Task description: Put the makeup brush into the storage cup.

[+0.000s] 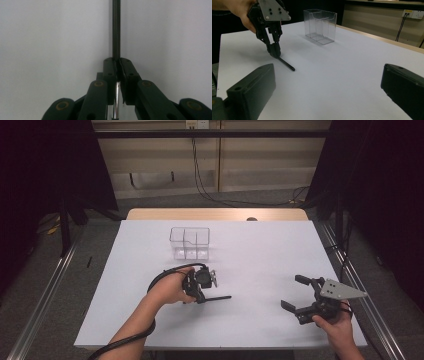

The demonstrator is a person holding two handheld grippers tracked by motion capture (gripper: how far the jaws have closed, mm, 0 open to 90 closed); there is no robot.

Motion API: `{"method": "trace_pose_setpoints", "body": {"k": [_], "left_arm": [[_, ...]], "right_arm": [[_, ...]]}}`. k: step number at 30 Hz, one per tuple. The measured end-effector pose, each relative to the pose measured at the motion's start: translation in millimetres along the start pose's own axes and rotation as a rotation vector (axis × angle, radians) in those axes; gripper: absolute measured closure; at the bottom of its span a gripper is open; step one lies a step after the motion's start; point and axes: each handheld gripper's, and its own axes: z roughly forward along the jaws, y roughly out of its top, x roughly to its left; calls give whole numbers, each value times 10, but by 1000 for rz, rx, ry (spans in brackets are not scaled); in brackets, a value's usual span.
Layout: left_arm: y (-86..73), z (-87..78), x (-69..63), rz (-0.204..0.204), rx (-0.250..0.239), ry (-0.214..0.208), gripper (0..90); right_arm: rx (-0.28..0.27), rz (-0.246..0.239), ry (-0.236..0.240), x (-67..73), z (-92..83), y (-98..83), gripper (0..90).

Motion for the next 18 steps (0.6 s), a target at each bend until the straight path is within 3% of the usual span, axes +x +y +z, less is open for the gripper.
{"method": "trace_pose_setpoints", "body": {"k": [6, 9, 13, 18], "left_arm": [[-132, -14, -28, -45, -96, 23, 843], [-157, -22, -38, -62, -120, 40, 843], [-124, -73, -39, -78, -163, 48, 843], [-45, -169, -45, -70, -203, 37, 843]], "right_arm": [[-2, 8, 0, -8, -9, 8, 0], [-7, 17, 0, -25, -11, 19, 0], [-7, 21, 1, -34, -6, 40, 0], [18, 19, 0, -45, 17, 54, 0]]}}
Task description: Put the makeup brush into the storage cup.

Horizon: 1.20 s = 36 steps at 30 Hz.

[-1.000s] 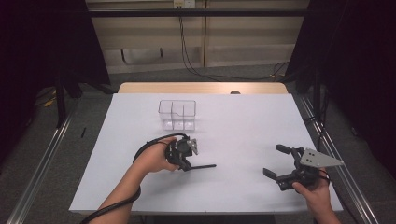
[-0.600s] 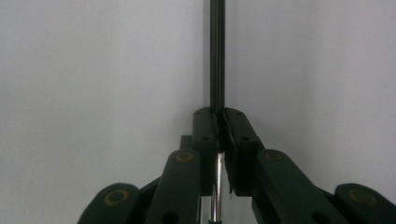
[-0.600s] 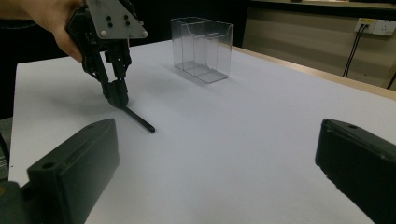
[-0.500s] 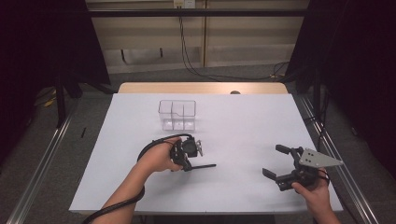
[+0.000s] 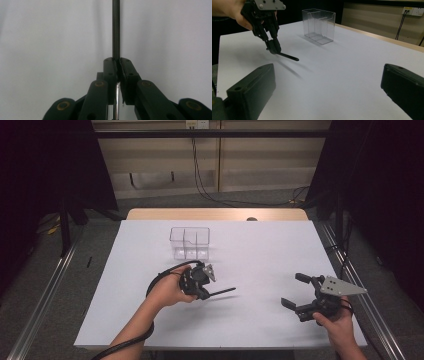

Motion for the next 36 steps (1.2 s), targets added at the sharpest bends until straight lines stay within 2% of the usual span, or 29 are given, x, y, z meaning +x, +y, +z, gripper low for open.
{"method": "trace_pose_setpoints", "body": {"k": [5, 14, 17, 29, 32, 33, 36], "left_arm": [[82, -50, -21, 13, -24, -2, 843], [209, -74, -38, 37, -26, 4, 843], [274, -77, -46, 46, -30, -5, 843], [383, -56, -67, 58, -62, -6, 842], [413, -54, -77, 51, -78, -18, 843], [423, -55, -74, 61, -77, -16, 843], [450, -58, -83, 60, -87, -18, 842]], "right_arm": [[17, 11, 10, -18, 47, 29, 0], [59, 1, 42, 7, 174, 92, 0], [75, 4, 48, -3, 191, 120, 0], [118, -13, 65, -70, 226, 237, 0], [122, -8, 94, -68, 264, 286, 0], [130, -1, 102, -68, 277, 298, 0], [152, -6, 106, -59, 324, 334, 0]]}}
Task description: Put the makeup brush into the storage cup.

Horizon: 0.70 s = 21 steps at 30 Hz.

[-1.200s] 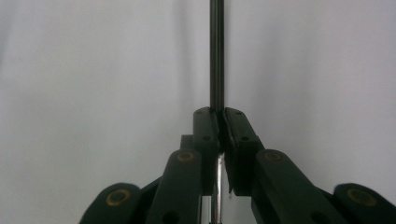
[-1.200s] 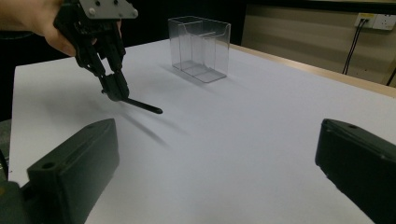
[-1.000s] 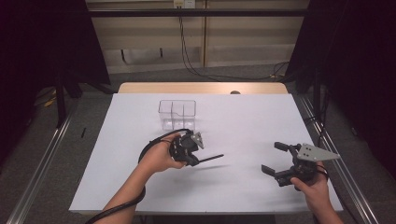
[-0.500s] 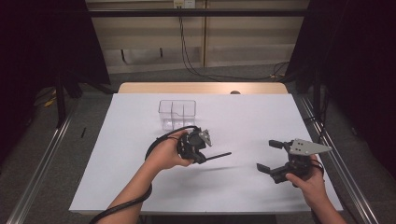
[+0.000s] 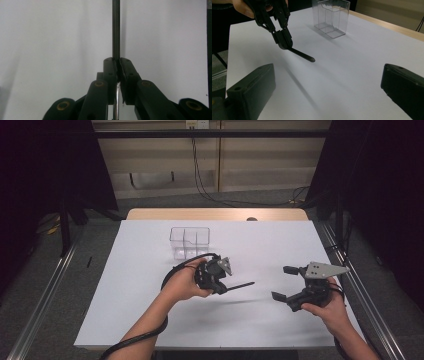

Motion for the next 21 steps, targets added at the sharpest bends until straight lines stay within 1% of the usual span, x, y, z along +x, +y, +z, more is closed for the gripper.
{"method": "trace_pose_setpoints", "body": {"k": [3, 4, 5, 6, 7, 12, 13, 14, 17, 18, 19, 20, 21], "left_arm": [[36, -13, 0, 11, -4, 3, 842], [36, -13, 0, 11, -4, 3, 842], [48, -16, -4, 8, -7, 2, 842], [66, -30, 2, 19, -8, -1, 842], [70, -29, -4, 9, -15, -6, 843], [81, -41, -5, 12, -11, -7, 842], [83, -43, -5, 19, -7, -6, 843], [83, -41, -9, 13, -11, -6, 842], [91, -34, -11, 17, -8, -7, 842], [94, -34, -10, 18, -9, -11, 843], [94, -34, -10, 18, -9, -11, 843], [103, -33, -6, 29, -1, -9, 842], [104, -29, -12, 22, -5, -13, 842]], "right_arm": [[37, -1, 1, 10, 54, 50, 0], [37, -1, 1, 10, 54, 50, 0], [57, -7, -2, 12, 73, 68, 0], [82, -7, 1, 17, 110, 104, 0], [88, -4, 5, 17, 125, 121, 0], [137, -3, 20, 19, 184, 218, 0], [141, -5, 27, 21, 190, 238, 9], [147, -6, 28, 24, 197, 258, 11], [177, -15, 42, 29, 231, 307, 25], [196, -21, 40, 32, 247, 320, 25], [196, -21, 40, 32, 247, 320, 25], [227, -36, 43, 33, 282, 337, 36], [241, -36, 53, 36, 299, 344, 40]]}}
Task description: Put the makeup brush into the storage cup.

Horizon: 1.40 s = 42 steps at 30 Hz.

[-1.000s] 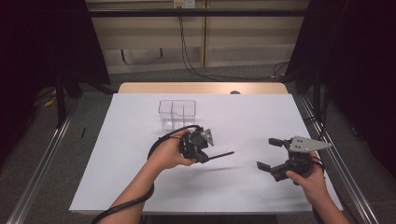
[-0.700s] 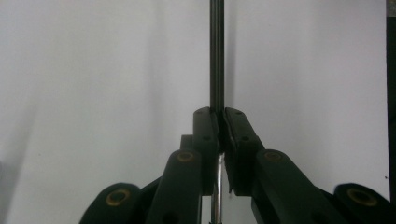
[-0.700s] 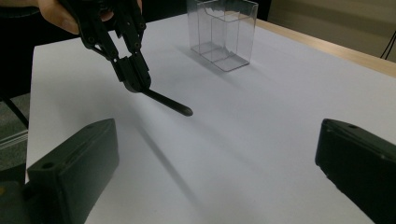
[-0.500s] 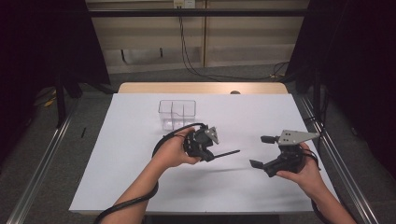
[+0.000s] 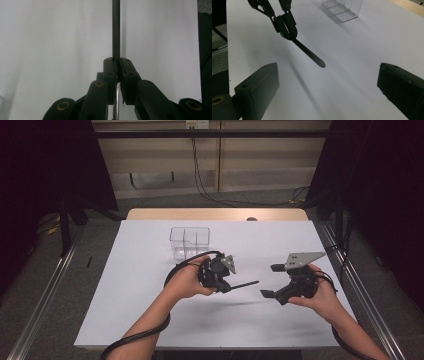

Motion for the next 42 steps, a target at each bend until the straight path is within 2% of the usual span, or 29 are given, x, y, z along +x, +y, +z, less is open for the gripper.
{"method": "trace_pose_setpoints", "body": {"k": [7, 13, 16, 18, 19, 26, 29, 34, 36, 42], "left_arm": [[0, -8, 13, 5, 7, -4, 842], [27, -15, 4, 17, 12, -2, 842], [38, -17, 6, 17, 12, -4, 843], [39, -15, 4, 13, 12, -5, 843], [43, -9, 3, 12, 12, -6, 842], [70, -7, 6, 21, 20, -11, 843], [89, -1, 8, 29, 24, -15, 843], [115, 22, 8, 33, 25, -22, 843], [126, 32, 6, 40, 27, -24, 843], [167, 46, -10, 50, 34, -34, 842]], "right_arm": [[83, -49, 33, 52, 107, 73, 74], [141, -89, 40, 67, 154, 153, 116], [173, -117, 47, 76, 158, 200, 159], [181, -117, 50, 81, 162, 214, 184], [194, -131, 74, 86, 163, 242, 228], [246, -155, 100, 95, 189, 294, 365], [257, -161, 118, 102, 201, 303, 452], [287, -182, 115, 106, 230, 317, 469], [298, -213, 98, 102, 232, 328, 484], [310, -229, 97, 95, 231, 365, 547]]}}
